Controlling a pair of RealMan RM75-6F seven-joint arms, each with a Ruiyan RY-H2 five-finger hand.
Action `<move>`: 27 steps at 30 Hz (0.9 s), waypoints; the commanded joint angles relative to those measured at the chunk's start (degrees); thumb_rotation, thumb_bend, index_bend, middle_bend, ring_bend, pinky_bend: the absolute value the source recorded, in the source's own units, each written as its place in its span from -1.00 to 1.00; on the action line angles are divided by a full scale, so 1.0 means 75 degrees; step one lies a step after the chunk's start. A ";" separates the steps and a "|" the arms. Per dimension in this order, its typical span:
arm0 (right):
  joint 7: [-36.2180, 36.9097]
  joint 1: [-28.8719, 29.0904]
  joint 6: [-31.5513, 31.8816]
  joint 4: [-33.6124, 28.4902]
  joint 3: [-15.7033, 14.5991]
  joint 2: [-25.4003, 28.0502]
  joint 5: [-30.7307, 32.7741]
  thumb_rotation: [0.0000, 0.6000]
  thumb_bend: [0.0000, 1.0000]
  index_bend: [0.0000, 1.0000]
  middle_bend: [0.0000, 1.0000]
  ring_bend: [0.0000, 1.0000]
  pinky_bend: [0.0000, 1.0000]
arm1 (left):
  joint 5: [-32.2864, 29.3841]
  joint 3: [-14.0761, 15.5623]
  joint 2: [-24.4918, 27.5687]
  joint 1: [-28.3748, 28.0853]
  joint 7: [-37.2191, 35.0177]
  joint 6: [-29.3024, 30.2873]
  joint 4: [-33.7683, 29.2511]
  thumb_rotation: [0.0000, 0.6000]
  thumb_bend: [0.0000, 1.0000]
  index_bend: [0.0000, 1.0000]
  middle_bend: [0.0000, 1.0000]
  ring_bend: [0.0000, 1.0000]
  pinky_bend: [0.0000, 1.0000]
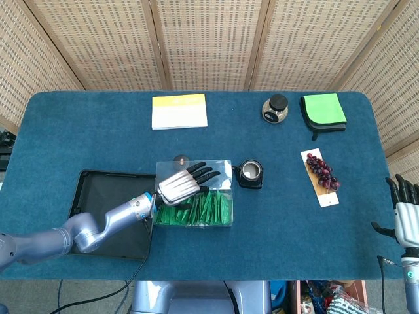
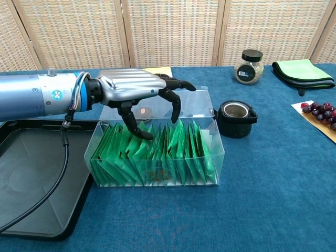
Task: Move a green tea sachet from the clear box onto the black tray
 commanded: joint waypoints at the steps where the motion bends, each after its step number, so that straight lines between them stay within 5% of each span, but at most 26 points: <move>1: -0.0001 0.0006 -0.0013 0.0007 0.0000 -0.0003 0.0006 1.00 -1.00 -1.00 -1.00 -1.00 -1.00 | -0.0023 0.0026 -0.0050 -0.0012 0.0019 -0.0020 0.0052 1.00 -0.43 -0.17 -1.00 -1.00 -1.00; 14: -0.0026 0.0027 -0.0067 0.0027 -0.0007 -0.0023 0.0034 1.00 -1.00 -1.00 -1.00 -1.00 -1.00 | -0.0064 0.0154 -0.0275 -0.0028 0.0019 -0.0018 0.0302 1.00 -0.16 -0.09 -1.00 -1.00 -1.00; 27: 0.0019 0.0017 -0.0042 0.0013 -0.0009 -0.0002 0.0011 1.00 -1.00 -1.00 -1.00 -1.00 -1.00 | -0.0101 0.0210 -0.0356 -0.0014 0.0162 0.0040 0.0337 1.00 -0.10 0.18 -1.00 -1.00 -1.00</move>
